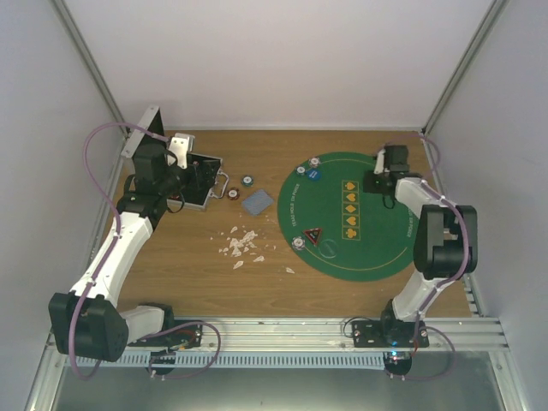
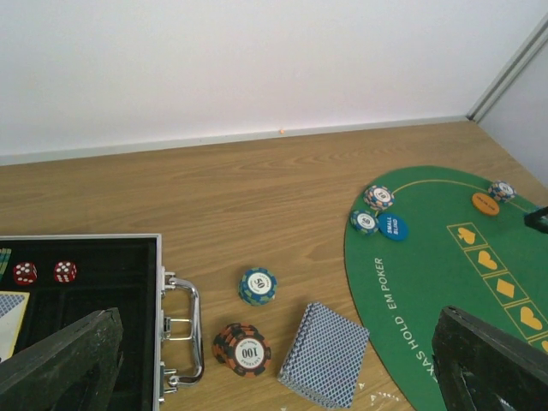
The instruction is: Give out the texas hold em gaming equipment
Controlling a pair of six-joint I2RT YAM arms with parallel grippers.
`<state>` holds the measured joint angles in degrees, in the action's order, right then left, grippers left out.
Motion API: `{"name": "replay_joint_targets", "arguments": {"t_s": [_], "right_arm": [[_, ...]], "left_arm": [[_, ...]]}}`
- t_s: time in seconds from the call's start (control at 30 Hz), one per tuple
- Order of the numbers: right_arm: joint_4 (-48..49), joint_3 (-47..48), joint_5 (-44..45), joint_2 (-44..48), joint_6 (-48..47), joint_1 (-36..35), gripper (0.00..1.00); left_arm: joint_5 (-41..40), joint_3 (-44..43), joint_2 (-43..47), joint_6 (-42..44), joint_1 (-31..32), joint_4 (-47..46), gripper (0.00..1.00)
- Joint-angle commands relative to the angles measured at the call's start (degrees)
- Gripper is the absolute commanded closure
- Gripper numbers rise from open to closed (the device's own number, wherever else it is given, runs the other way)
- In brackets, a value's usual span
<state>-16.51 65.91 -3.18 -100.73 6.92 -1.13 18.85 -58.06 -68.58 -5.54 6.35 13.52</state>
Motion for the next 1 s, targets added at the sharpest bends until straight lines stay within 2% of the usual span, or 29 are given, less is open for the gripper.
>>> {"name": "replay_joint_targets", "arguments": {"t_s": [0.0,0.13,0.33,0.97], "right_arm": [[4.2,-2.6,-1.6,1.6,1.0,7.5,0.64],[6.1,-4.4,-2.9,0.5,0.9,12.3,0.64],[7.4,-3.0,-3.4,-3.3,0.5,15.2,0.64],[6.6,6.7,-2.0,-15.5,-0.7,16.9,0.64]], "left_arm": [[-0.2,-0.4,0.6,-0.2,0.4,-2.0,0.01],[0.1,-0.5,0.2,-0.2,0.4,-1.9,0.01],[-0.1,-0.5,0.1,-0.1,0.4,-1.9,0.01],[-0.2,-0.7,-0.7,0.0,0.4,-1.5,0.01]]}}
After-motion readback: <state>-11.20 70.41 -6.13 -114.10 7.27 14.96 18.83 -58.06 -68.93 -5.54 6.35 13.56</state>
